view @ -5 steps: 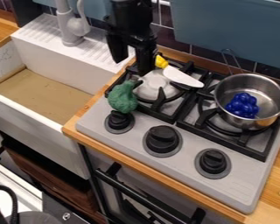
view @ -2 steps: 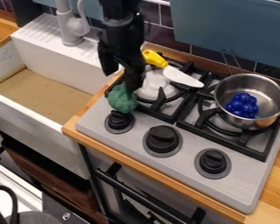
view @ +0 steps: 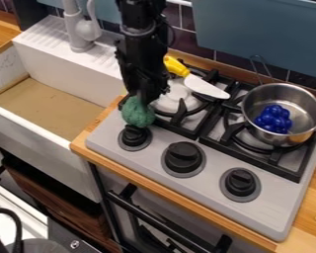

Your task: Put the green broccoli into the silver pot.

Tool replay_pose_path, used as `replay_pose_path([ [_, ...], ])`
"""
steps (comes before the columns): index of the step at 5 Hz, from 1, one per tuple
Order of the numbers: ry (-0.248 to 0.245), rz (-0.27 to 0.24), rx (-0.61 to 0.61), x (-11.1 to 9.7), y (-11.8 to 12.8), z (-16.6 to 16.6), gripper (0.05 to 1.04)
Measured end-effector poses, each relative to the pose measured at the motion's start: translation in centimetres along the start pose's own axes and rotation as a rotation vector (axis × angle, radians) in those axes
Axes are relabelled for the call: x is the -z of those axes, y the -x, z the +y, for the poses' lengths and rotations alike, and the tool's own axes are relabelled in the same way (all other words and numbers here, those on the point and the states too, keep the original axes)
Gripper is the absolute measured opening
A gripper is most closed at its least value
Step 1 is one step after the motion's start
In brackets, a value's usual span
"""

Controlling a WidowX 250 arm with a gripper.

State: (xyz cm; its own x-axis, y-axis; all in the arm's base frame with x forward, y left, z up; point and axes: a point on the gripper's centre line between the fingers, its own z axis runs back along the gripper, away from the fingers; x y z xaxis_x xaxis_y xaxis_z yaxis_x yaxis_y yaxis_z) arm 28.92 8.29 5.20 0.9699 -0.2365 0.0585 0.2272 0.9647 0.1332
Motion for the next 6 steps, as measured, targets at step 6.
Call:
replay_pose_path([
  [6, 0.193, -0.044, -0.338, -8.5, -7.4, -6.3, 0.201],
])
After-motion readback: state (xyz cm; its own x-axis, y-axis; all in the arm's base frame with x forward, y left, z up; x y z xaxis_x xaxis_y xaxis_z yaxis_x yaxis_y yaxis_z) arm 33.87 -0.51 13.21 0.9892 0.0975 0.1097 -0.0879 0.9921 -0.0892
